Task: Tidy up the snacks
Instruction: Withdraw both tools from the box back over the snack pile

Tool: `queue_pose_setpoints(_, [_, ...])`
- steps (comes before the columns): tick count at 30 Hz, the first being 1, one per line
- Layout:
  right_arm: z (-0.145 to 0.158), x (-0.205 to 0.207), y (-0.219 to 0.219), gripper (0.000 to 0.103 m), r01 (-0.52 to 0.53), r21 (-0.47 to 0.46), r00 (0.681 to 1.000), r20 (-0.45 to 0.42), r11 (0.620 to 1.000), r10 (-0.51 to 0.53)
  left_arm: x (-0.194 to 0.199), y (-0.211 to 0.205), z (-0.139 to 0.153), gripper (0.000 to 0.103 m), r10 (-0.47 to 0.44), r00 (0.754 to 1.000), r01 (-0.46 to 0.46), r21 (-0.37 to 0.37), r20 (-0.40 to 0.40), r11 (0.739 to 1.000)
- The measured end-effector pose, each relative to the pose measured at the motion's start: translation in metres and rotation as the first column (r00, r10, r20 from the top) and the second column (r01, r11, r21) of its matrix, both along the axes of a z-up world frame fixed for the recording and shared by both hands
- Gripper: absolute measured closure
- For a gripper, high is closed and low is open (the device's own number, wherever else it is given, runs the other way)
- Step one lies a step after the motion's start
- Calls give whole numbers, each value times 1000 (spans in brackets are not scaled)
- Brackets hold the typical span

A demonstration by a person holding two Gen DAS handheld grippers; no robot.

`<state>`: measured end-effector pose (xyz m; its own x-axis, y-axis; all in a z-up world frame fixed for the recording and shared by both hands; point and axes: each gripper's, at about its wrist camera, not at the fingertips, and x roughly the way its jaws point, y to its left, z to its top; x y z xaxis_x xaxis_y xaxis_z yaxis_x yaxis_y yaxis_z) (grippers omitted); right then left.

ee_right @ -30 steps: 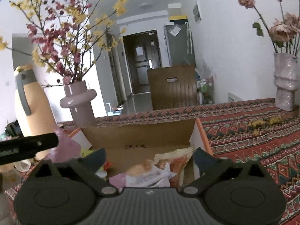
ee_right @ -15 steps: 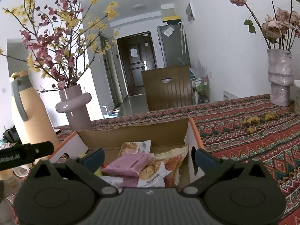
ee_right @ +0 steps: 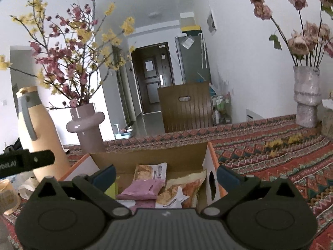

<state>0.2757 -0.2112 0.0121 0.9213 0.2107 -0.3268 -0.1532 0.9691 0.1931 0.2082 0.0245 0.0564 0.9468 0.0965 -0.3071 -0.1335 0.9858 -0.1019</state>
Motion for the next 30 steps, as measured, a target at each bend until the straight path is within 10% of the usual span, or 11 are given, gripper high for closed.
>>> queue_pose_setpoints(30, [-64,-95,-10,0,-14,-86,957,-290,996,-12,-68,23,-77,0,-65,967,64,-10,-247,998])
